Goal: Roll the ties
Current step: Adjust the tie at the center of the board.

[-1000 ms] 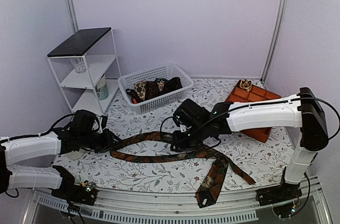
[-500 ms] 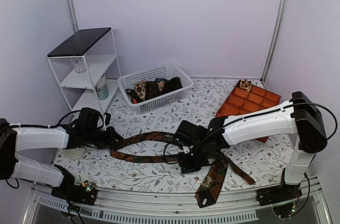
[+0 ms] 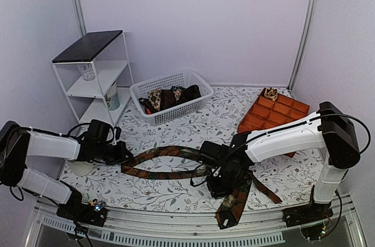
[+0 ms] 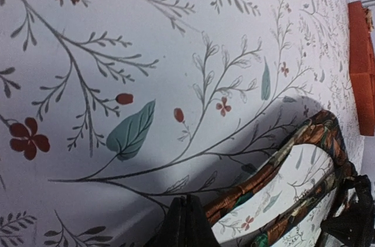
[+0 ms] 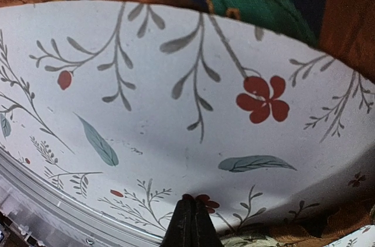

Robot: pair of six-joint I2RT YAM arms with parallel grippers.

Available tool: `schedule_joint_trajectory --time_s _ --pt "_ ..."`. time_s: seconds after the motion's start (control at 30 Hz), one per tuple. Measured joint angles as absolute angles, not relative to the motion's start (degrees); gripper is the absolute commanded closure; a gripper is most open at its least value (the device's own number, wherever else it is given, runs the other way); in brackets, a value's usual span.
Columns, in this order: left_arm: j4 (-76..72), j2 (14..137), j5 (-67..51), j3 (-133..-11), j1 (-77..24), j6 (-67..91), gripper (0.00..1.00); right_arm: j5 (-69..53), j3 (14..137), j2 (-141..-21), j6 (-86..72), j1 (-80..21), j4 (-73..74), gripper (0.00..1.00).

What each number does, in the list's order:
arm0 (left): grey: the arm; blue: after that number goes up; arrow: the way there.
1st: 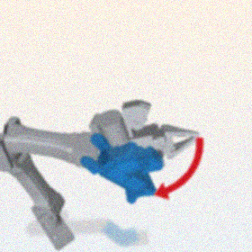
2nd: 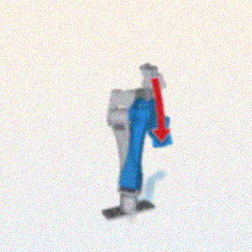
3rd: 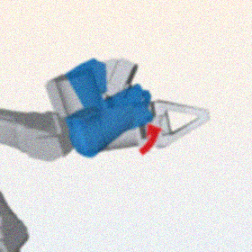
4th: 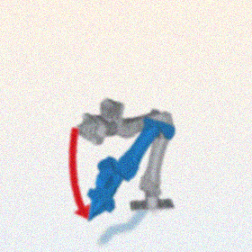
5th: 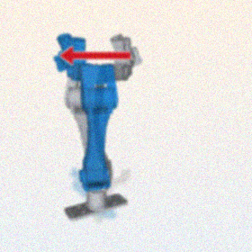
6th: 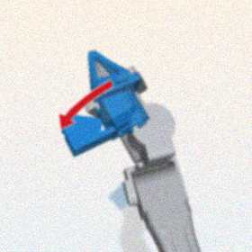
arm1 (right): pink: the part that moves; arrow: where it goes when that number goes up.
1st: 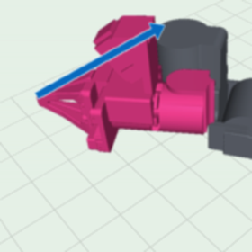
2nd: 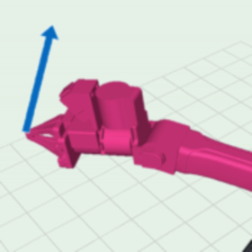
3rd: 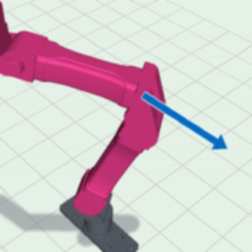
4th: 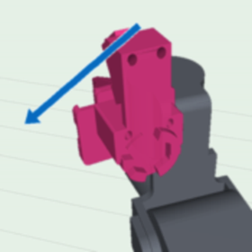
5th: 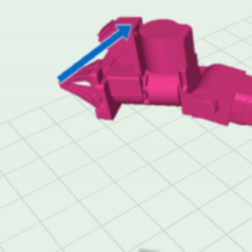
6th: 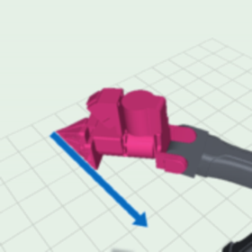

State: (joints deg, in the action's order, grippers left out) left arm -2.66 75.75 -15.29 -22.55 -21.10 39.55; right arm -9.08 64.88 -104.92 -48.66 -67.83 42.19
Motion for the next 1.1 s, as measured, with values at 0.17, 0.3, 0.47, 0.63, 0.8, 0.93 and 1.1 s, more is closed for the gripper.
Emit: schedule_joint_trajectory --time_s 0.17,0.3,0.47,0.63,0.8,0.93,1.1 --pt "1.3 74.7 -15.4 -25.7 -21.2 38.9 0.91 -8.9 66.0 -105.6 -48.5 -67.8 44.6 1.0" --pt "3.3 70.9 -15.7 -28.5 -22.9 38.6 0.94 -8.5 66.4 -105.8 -48.2 -67.8 45.3 1.0" --pt "2.9 71.8 -18.7 -28.9 -23.6 38.9 0.96 -8.3 66.4 -105.8 -48.2 -67.7 45.5 1.0" --pt "1.4 78.2 -21.7 -28.1 -24.7 38.9 0.97 -8.3 66.3 -105.8 -47.9 -67.4 45.7 1.0" --pt "1.2 83.1 -21.7 -28.1 -25.1 37.5 0.98 -9.6 65.7 -105.6 -47.5 -66.5 46.0 1.0" --pt "1.2 85.1 -20.0 -29.6 -25.3 35.9 0.99 -9.6 64.4 -104.7 -47.1 -64.5 47.6 0.99" --pt "1.7 86.6 -15.9 -31.7 -25.2 34.2 0.99 -8.2 61.7 -102.6 -46.8 -58.8 52.1 0.96"
